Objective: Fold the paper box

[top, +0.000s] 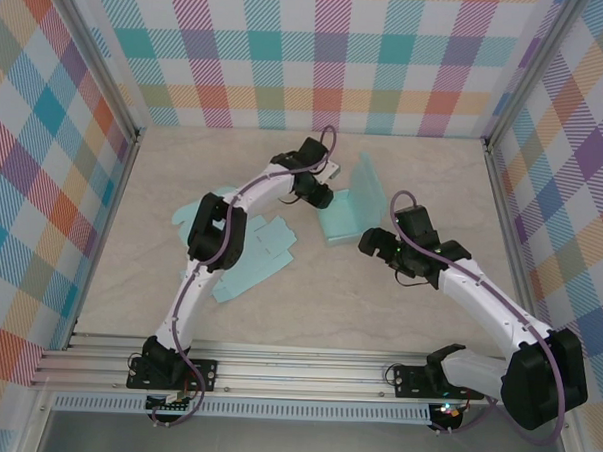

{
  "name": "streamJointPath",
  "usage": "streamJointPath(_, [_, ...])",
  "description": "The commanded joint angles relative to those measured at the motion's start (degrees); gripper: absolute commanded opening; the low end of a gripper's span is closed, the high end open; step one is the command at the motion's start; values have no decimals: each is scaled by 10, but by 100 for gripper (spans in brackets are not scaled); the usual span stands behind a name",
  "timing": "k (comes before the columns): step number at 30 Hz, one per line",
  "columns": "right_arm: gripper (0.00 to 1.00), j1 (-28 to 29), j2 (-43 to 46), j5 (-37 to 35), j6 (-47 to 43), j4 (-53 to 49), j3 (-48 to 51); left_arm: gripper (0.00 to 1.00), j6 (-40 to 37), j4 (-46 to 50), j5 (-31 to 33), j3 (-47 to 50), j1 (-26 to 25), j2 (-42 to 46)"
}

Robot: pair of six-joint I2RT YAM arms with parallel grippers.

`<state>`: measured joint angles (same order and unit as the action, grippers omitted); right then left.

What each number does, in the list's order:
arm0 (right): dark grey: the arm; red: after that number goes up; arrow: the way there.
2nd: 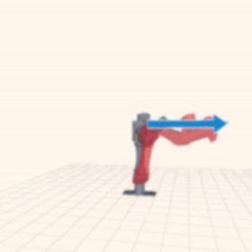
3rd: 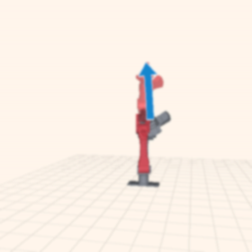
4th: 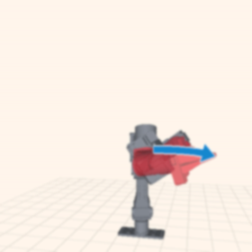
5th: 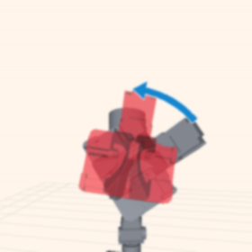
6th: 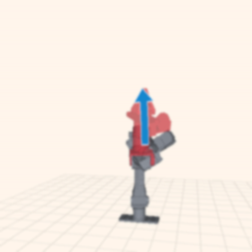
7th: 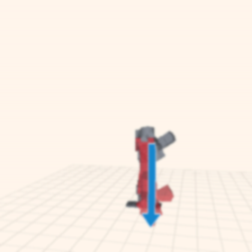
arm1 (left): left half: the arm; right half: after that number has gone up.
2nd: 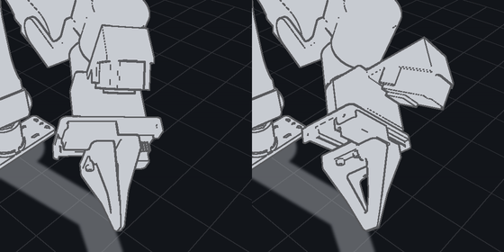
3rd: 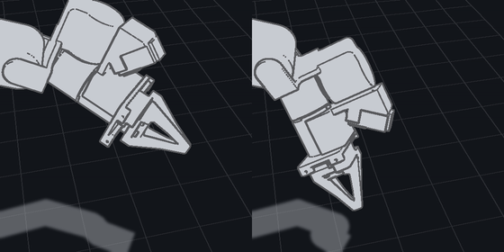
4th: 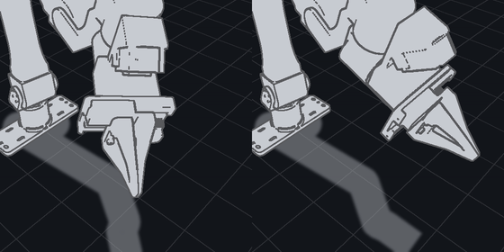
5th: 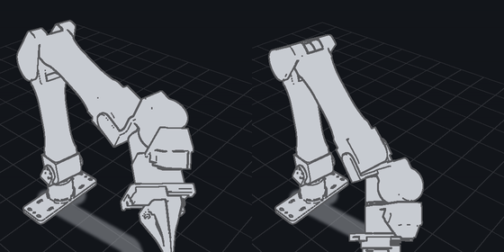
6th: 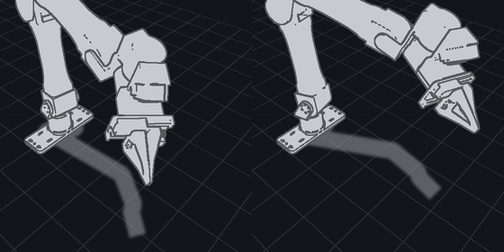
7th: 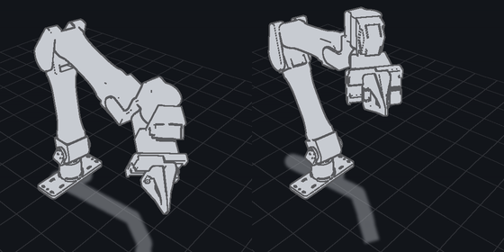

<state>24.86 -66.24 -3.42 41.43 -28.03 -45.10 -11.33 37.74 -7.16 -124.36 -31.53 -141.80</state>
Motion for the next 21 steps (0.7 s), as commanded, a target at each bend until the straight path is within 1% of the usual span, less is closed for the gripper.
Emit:
streamJointPath(1, [92,4,-3,-23,-14,-14,-19,26,10,-15,49,4,-6,6])
streamJointPath(4, [92,3,-6,-40,-26,-27,-24,17,36,-43,77,47,-11,33])
streamJointPath(7, [93,-2,-12,-53,-43,-38,-32,12,65,-75,112,106,-18,72])
streamJointPath(11, [92,-23,-31,-47,-77,-40,-47,11,119,-102,155,193,-31,127])
streamJointPath(14, [93,-46,-53,-34,-109,-43,-71,11,181,-110,183,258,-45,162])
streamJointPath(18, [93,-94,-73,18,-153,-39,-100,11,263,-132,208,353,-74,210])
streamJointPath(21, [93,-121,-84,59,-188,-27,-118,10,302,-135,232,389,-104,233])
